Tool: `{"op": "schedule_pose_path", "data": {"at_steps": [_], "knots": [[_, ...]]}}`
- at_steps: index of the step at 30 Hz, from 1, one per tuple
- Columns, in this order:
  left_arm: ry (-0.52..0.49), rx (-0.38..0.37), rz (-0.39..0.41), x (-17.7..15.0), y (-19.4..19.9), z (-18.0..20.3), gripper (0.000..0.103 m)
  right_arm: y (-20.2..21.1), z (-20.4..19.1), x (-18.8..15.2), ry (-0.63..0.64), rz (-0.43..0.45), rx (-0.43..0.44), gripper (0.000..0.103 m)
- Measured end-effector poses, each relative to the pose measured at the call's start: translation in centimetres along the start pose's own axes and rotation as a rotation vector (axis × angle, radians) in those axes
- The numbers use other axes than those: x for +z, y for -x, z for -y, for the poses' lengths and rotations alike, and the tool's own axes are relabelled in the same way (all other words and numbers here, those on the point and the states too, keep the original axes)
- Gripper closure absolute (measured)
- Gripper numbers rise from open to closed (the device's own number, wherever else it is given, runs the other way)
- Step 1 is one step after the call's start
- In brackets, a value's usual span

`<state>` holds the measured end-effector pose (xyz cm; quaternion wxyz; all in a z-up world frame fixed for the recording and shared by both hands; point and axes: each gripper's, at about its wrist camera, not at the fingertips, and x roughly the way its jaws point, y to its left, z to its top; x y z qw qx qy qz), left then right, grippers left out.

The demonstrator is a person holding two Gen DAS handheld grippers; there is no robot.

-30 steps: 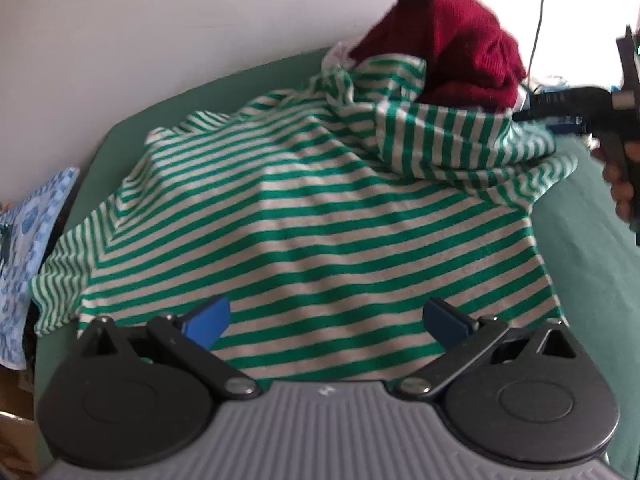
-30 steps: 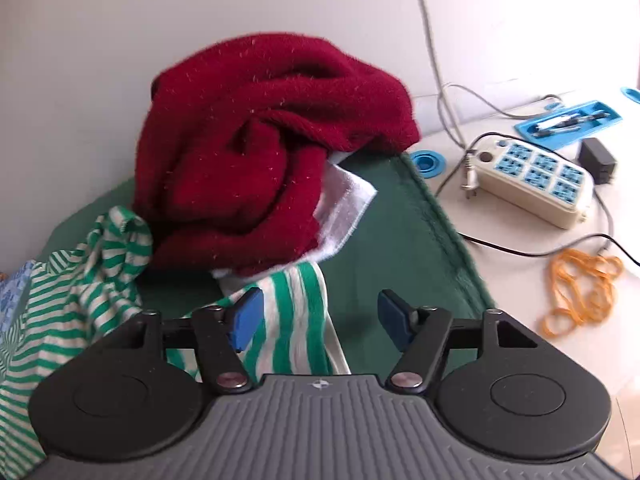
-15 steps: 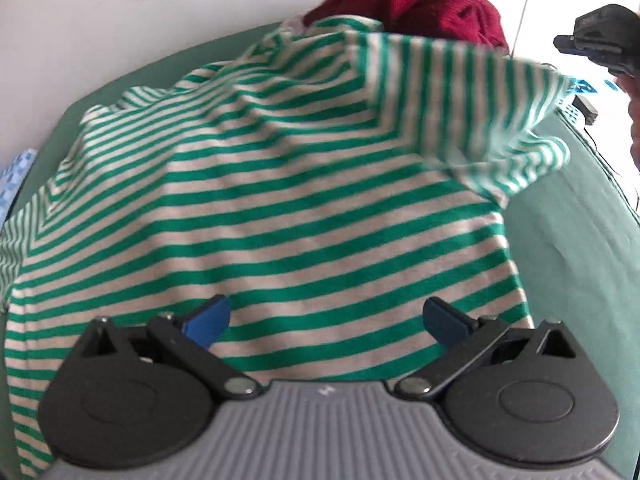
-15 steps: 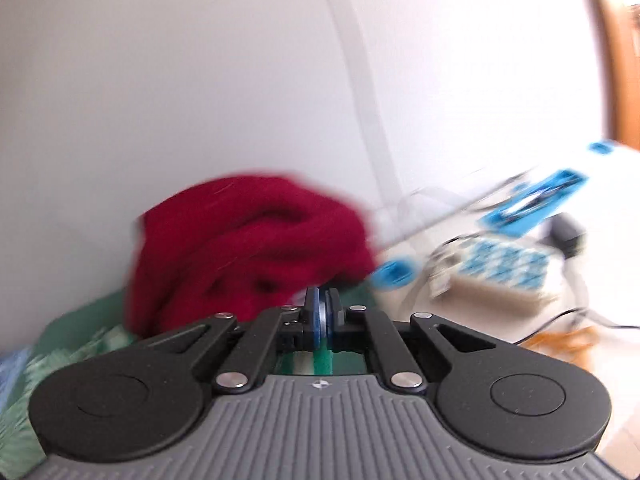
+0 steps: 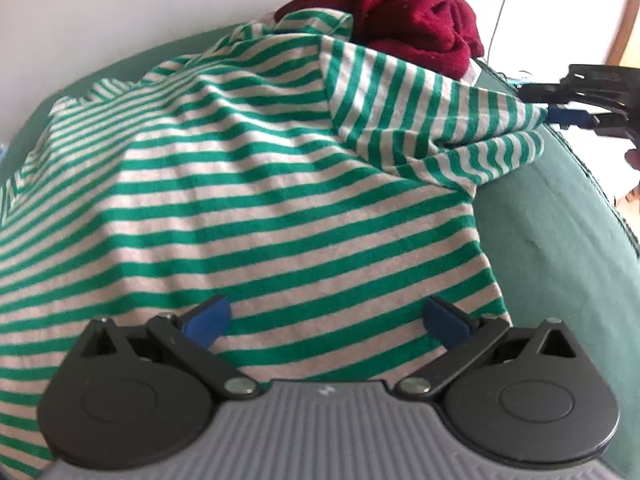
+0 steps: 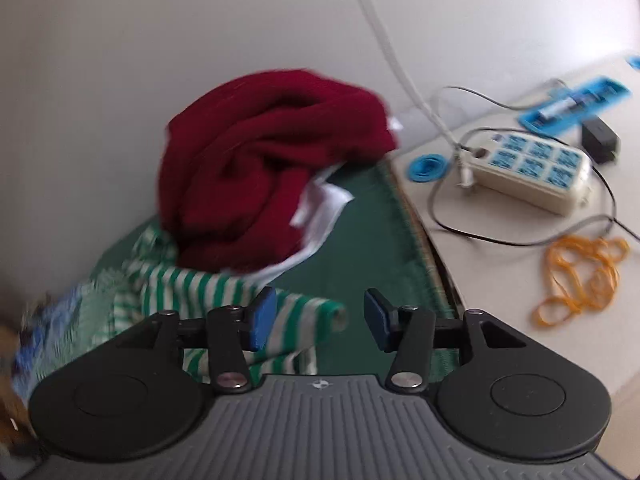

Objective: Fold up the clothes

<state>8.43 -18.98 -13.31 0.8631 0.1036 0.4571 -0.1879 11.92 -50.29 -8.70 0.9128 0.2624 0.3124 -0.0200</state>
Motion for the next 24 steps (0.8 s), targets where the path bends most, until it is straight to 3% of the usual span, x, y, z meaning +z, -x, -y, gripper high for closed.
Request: {"op": "schedule_pose_path", "data": {"at_steps": [2,3,4,5,7,10,14,16,17,20,23,24], "knots": [[-0.017,0.006,0.006,0.1,0.0,0.3,0.001,-0.9,-0.8,0.1,0.059,0.000,-0.003,0.038],[-0.018,0.006,0.006,0.1,-0.1,0.3,0.001,-1.4,-1.2,0.2,0.089,-0.001,-0.005,0.042],[-0.019,0.005,0.007,0.2,-0.3,0.4,0.000,-1.9,-1.6,0.2,0.119,-0.001,-0.007,0.078],[-0.010,0.004,0.000,0.2,-0.3,0.3,0.000,-2.4,-2.0,0.3,0.148,-0.001,-0.009,0.091],[0.006,0.003,-0.014,0.2,-0.3,0.1,0.001,-3.3,-2.8,0.5,0.207,0.000,-0.013,0.091],[-0.011,0.001,-0.015,0.2,-0.2,0.6,0.001,-3.3,-3.4,2.5,0.260,0.110,-0.088,0.092],[-0.027,-0.001,0.023,-0.6,-0.1,0.8,0.001,-6.3,-3.7,3.8,0.289,0.110,-0.181,0.092],[-0.027,-0.008,0.027,-0.8,-0.1,0.5,0.001,-8.2,-3.4,3.1,0.311,0.056,-0.165,0.090],[-0.027,-0.012,0.027,-0.9,-0.1,0.3,0.001,-8.8,-3.2,2.6,0.317,0.045,-0.180,0.082],[-0.029,-0.019,0.032,-0.7,0.0,0.2,0.001,-6.6,-2.5,2.5,0.243,0.110,-0.234,0.060],[-0.031,-0.018,0.043,-0.5,0.2,0.5,0.001,-1.1,-1.3,1.7,0.140,0.168,-0.265,0.061],[-0.032,-0.019,0.047,-0.6,0.3,0.6,0.001,-0.2,-1.2,0.9,0.120,0.131,-0.221,0.062]]}}
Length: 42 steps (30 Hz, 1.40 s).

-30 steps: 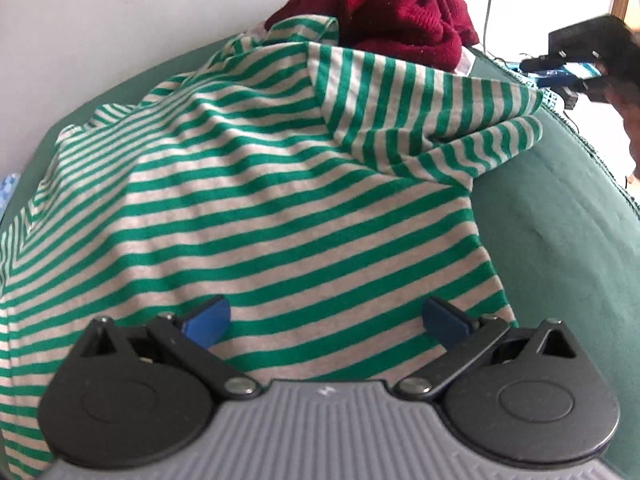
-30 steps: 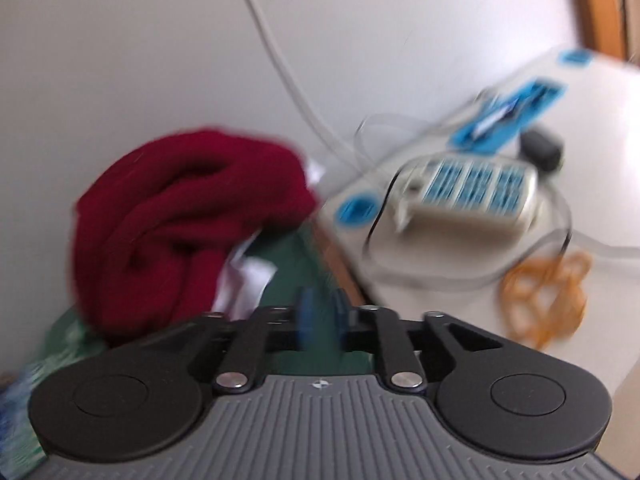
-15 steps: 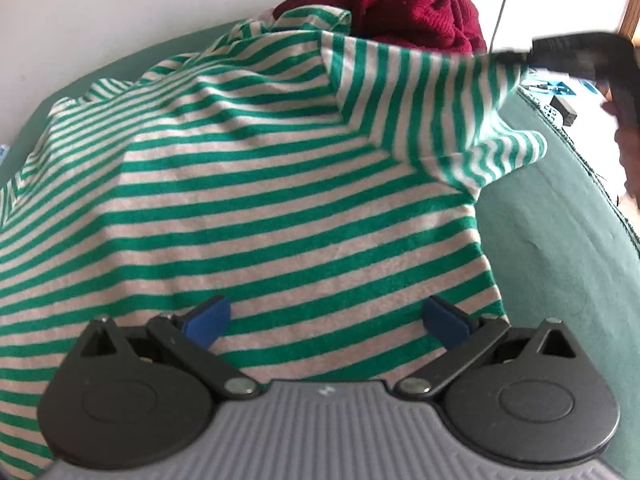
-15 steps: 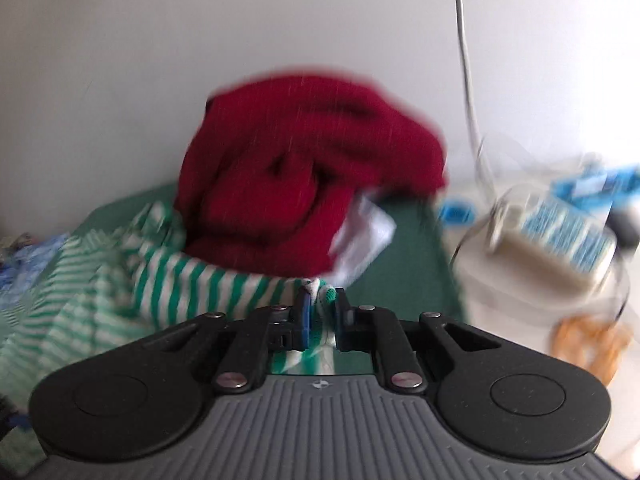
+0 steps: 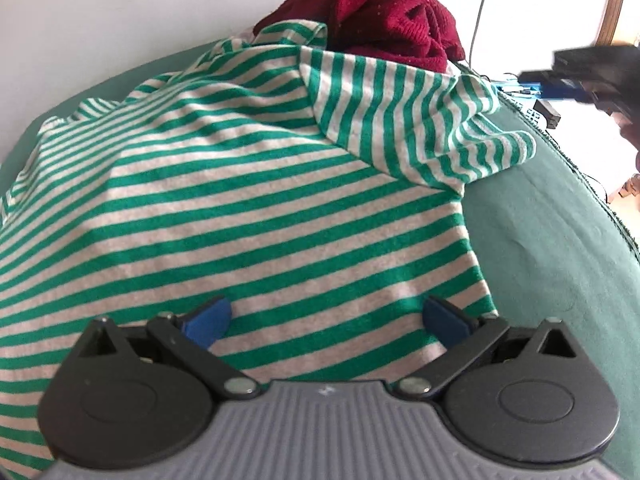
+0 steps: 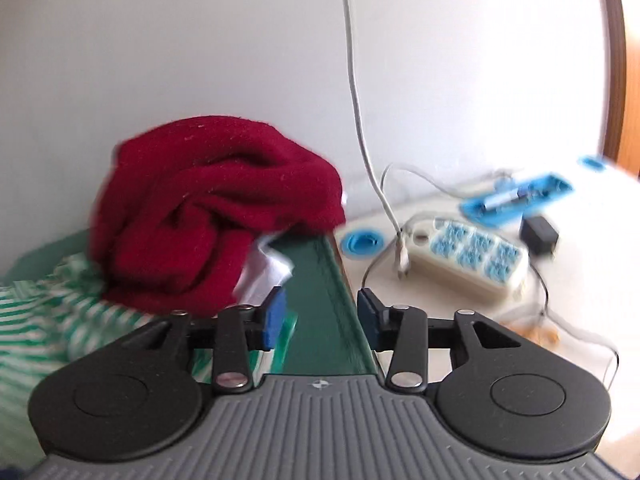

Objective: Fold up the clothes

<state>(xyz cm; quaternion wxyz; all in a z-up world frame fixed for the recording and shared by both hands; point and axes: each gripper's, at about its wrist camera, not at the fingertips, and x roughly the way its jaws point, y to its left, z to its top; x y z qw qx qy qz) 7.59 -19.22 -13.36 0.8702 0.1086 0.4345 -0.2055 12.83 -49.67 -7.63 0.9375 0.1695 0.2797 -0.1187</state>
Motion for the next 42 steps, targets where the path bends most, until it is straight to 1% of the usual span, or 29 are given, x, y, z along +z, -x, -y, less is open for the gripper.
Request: {"op": "schedule_pose_path", "data": {"at_steps": [2,5,7,9,10,11,14,16,19,21,23,24,25,26,27,29,32,33,34,35,36,37,38,39,40,41,42], "knots": [[-0.001,-0.001,0.010,-0.1,0.2,0.0,0.001,2.0,0.4,-1.4,-0.036,-0.071,0.088,0.063],[-0.004,0.000,0.010,0.1,0.2,0.0,0.001,2.6,-0.8,-3.6,-0.002,-0.109,0.077,0.060],[-0.005,0.003,0.008,0.1,0.2,0.1,0.001,1.8,-1.3,-4.3,-0.011,-0.122,0.096,0.060],[-0.006,0.006,0.007,0.1,0.2,0.1,0.001,1.7,-1.4,-4.2,-0.020,-0.121,0.104,0.062],[-0.007,0.008,0.007,0.1,0.2,0.2,0.001,1.7,-1.5,-4.1,-0.024,-0.120,0.108,0.076],[-0.008,0.009,0.006,0.1,0.2,0.2,0.001,1.6,-1.5,-4.0,-0.029,-0.120,0.112,0.101],[-0.009,0.013,0.005,0.2,0.2,0.3,0.001,1.6,-1.7,-3.8,-0.042,-0.118,0.124,0.100],[-0.010,0.016,0.004,0.2,0.2,0.3,0.001,3.5,-1.2,-3.7,-0.025,-0.087,0.103,0.100],[-0.013,0.018,0.010,0.1,0.3,0.3,0.001,5.2,-0.2,-3.6,-0.027,-0.108,0.049,0.101],[-0.013,0.017,0.012,0.1,0.3,0.3,0.001,5.1,-0.1,-4.6,-0.023,-0.175,0.033,0.101],[-0.016,0.014,0.011,0.2,0.3,0.3,0.001,4.7,-0.4,-5.9,0.018,-0.197,0.008,0.103],[-0.018,0.013,0.010,0.2,0.3,0.3,0.001,4.9,-0.4,-6.1,0.027,-0.165,-0.028,0.099],[-0.020,0.015,0.010,0.3,0.3,0.5,0.001,5.3,-0.4,-5.7,0.019,-0.137,-0.065,0.091],[-0.020,0.017,0.011,0.3,0.3,0.6,0.001,5.7,-0.3,-5.4,0.011,-0.107,-0.100,0.080],[-0.017,0.021,0.013,0.3,0.3,0.7,0.001,6.4,-0.4,-4.9,0.004,-0.048,-0.106,0.076],[-0.029,0.033,0.024,0.2,0.4,1.0,0.001,6.9,-1.4,-3.9,0.036,0.005,-0.011,0.077],[-0.070,0.051,0.041,0.1,0.6,1.7,0.001,4.3,-4.0,-3.7,0.065,-0.082,0.149,0.080],[-0.084,0.044,0.045,0.0,0.9,2.0,0.001,3.5,-4.9,-3.7,0.076,-0.110,0.201,0.081],[-0.099,0.036,0.048,-0.1,1.1,2.3,0.001,2.3,-5.7,-3.9,0.101,-0.128,0.221,0.084],[-0.106,0.025,0.055,-0.3,1.3,2.6,0.001,1.1,-6.3,-4.1,0.123,-0.137,0.212,0.083],[-0.112,0.022,0.065,-0.5,1.6,2.8,0.001,0.2,-5.9,-4.1,0.108,-0.155,0.206,0.083],[-0.116,0.023,0.076,-0.8,2.0,2.9,0.001,-0.8,-5.6,-4.1,0.093,-0.172,0.200,0.087],[-0.116,0.021,0.085,-1.2,2.4,2.8,0.001,-1.7,-5.2,-4.1,0.078,-0.188,0.192,0.088],[-0.109,0.021,0.085,-1.5,2.8,2.5,0.001,-1.9,-4.3,-3.7,0.064,-0.168,0.147,0.092],[-0.102,0.022,0.086,-1.8,3.1,2.3,0.001,-2.1,-3.3,-3.3,0.051,-0.148,0.103,0.099],[-0.089,0.018,0.085,-2.2,3.5,1.8,0.001,-1.9,-2.8,-3.2,0.041,-0.141,0.072,0.103],[-0.077,0.017,0.086,-2.6,4.1,1.2,0.001,-1.7,-2.2,-3.0,0.030,-0.134,0.041,0.103]]}}
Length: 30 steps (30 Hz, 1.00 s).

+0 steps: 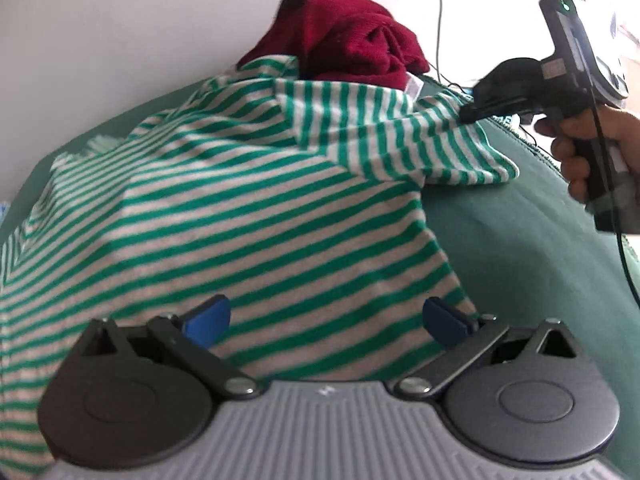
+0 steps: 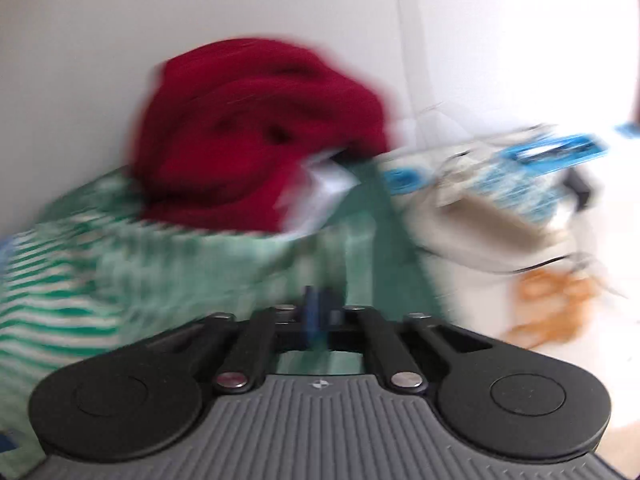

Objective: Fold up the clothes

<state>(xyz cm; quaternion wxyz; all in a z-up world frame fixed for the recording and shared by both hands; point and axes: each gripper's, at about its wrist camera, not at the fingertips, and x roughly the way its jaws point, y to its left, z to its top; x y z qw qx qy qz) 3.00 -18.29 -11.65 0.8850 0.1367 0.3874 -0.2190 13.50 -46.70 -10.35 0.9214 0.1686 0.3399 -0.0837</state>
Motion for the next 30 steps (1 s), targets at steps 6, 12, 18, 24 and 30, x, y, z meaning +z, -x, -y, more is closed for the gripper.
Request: {"op": "schedule_pose_path", "data": {"at_steps": [6,12,18,24,30], "knots": [[0.081,0.065,-0.036,-3.0,2.7,-4.7,0.001,3.0,-2.9,-1.6,0.049,0.017,0.136,0.086],[0.154,0.138,-0.083,-6.3,4.4,-9.9,0.001,2.5,-2.9,-4.2,0.067,-0.016,0.053,0.095],[0.130,0.070,-0.061,-9.0,6.1,-13.5,0.001,5.8,-2.4,-4.9,-0.078,-0.025,-0.023,0.087],[0.068,-0.036,-0.017,-11.2,7.9,-16.1,0.001,9.1,-6.3,-8.4,-0.123,-0.016,-0.117,0.087],[0.033,-0.091,-0.027,-15.0,9.3,-19.8,0.001,13.2,-12.4,-15.3,-0.146,-0.104,0.219,0.087]]}}
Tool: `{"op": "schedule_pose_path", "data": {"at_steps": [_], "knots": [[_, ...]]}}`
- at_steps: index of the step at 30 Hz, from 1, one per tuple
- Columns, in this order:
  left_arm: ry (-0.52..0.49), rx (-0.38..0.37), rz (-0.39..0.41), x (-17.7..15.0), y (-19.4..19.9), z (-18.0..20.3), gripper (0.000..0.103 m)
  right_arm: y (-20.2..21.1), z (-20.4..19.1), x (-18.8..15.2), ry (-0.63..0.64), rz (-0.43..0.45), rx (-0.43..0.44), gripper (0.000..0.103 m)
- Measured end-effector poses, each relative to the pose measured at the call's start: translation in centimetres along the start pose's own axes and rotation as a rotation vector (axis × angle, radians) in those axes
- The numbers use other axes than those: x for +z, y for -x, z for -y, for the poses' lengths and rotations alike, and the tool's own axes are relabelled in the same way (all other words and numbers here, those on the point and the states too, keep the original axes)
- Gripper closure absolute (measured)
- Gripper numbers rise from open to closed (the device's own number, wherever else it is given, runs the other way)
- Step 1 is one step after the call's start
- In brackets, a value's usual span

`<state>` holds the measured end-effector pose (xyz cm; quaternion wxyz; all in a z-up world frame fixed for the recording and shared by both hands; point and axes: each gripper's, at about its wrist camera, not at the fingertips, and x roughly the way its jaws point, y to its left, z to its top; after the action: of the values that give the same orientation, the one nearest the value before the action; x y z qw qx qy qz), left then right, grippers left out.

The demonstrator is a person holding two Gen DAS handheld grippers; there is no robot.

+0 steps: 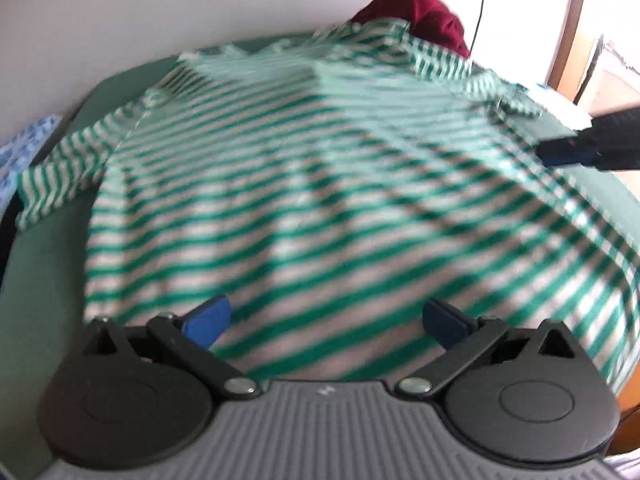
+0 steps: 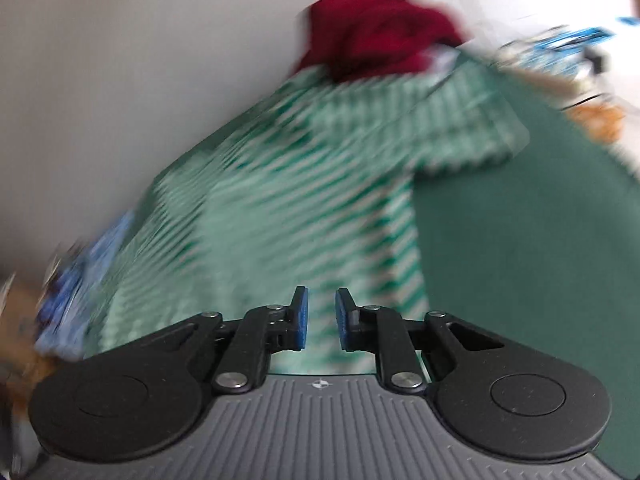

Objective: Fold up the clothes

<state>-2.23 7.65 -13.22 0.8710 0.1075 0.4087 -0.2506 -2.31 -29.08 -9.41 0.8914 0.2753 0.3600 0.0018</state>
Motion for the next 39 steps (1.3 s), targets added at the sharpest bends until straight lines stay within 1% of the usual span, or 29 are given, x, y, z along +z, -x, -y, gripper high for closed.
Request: {"op": "schedule_pose_path", "data": {"at_steps": [2,3,4,5,6,8,9,10,11,13,14,16,17,18,19,20,21,23,24,25,26,28,29,30,33,34,35,38,39], "knots": [[-0.021,0.008,0.024,-1.3,0.9,-1.2,0.001,0.0,-1.1,-2.3,0.022,-0.014,-0.068,0.086],[-0.023,0.001,0.030,-1.9,1.3,-1.8,0.001,0.5,-0.6,-3.3,0.000,0.004,-0.112,0.088],[-0.024,-0.006,0.037,-2.5,1.8,-2.5,0.001,1.0,-0.1,-4.2,-0.023,0.023,-0.156,0.097],[-0.038,0.000,0.051,-3.2,2.2,-2.9,0.001,1.9,0.8,-4.7,-0.062,0.050,-0.183,0.103],[-0.052,0.006,0.067,-3.9,2.7,-3.3,0.001,2.8,1.7,-5.3,-0.099,0.075,-0.210,0.103],[-0.051,0.020,0.054,-4.7,3.7,-3.7,0.001,3.8,1.4,-5.5,-0.118,0.077,-0.239,0.103],[-0.051,0.027,0.048,-5.1,4.1,-4.0,0.001,4.2,1.3,-5.6,-0.126,0.077,-0.251,0.094],[-0.050,0.034,0.041,-5.5,4.6,-4.2,0.001,4.2,0.3,-5.8,-0.091,0.068,-0.225,0.085],[-0.049,0.040,0.035,-5.9,5.1,-4.4,0.001,4.2,-0.7,-6.0,-0.056,0.058,-0.198,0.085],[0.026,0.043,0.005,-6.5,5.7,-5.1,0.001,4.1,-2.8,-6.4,0.014,0.039,-0.144,0.084],[0.046,0.054,-0.004,-6.6,5.9,-5.2,0.001,3.8,-3.5,-6.7,0.047,0.013,-0.111,0.084],[0.087,0.078,-0.022,-6.7,6.1,-5.3,0.001,3.7,-4.0,-7.5,0.115,-0.019,-0.111,0.083],[0.087,0.086,-0.017,-7.0,6.3,-5.2,0.001,3.7,-3.5,-7.6,0.127,-0.033,-0.158,0.083],[0.088,0.094,-0.012,-7.2,6.5,-5.0,0.001,3.8,-2.6,-7.9,0.114,-0.050,-0.195,0.089],[0.088,0.102,-0.007,-7.5,6.7,-4.9,0.001,4.5,-1.5,-8.2,0.096,-0.040,-0.180,0.096],[0.083,0.115,-0.014,-7.5,6.9,-4.8,0.001,5.1,-0.6,-8.3,0.079,-0.051,-0.168,0.103],[0.077,0.128,-0.020,-7.5,7.1,-4.8,0.001,5.7,0.2,-8.4,0.063,-0.062,-0.157,0.103],[0.069,0.163,-0.047,-7.2,7.8,-4.5,0.001,6.5,0.4,-8.7,0.100,-0.071,-0.204,0.103],[0.061,0.164,-0.029,-7.0,8.5,-4.1,0.002,6.9,0.5,-8.8,0.118,-0.075,-0.227,0.103],[0.052,0.166,-0.011,-6.8,9.1,-3.6,0.001,7.3,0.6,-8.9,0.136,-0.080,-0.248,0.095],[0.044,0.167,0.008,-6.5,9.7,-3.1,0.001,7.4,0.3,-9.2,0.147,-0.092,-0.218,0.092],[0.024,0.150,0.016,-6.1,10.0,-1.8,0.001,7.5,-0.1,-9.9,0.167,-0.115,-0.158,0.092],[0.018,0.141,0.006,-6.2,9.7,-1.1,0.001,7.6,-0.4,-10.3,0.177,-0.127,-0.128,0.091],[0.031,0.142,-0.007,-6.6,9.6,-1.3,0.001,7.7,-0.6,-10.6,0.188,-0.138,-0.099,0.091],[0.071,0.144,-0.049,-7.7,9.6,-1.8,0.001,8.3,0.1,-11.5,0.248,-0.121,-0.118,0.093],[0.084,0.145,-0.063,-8.1,9.6,-1.9,0.001,8.8,0.9,-11.6,0.233,-0.116,-0.119,0.096],[0.097,0.146,-0.076,-8.5,9.5,-2.1,0.001,9.3,1.8,-11.6,0.207,-0.116,-0.111,0.101],[0.137,0.149,-0.118,-9.7,9.5,-2.6,0.001,10.3,3.8,-11.3,0.125,-0.121,-0.064,0.103],[0.124,0.161,-0.116,-9.6,9.5,-2.2,0.001,10.3,3.8,-11.3,0.123,-0.121,-0.062,0.103]]}}
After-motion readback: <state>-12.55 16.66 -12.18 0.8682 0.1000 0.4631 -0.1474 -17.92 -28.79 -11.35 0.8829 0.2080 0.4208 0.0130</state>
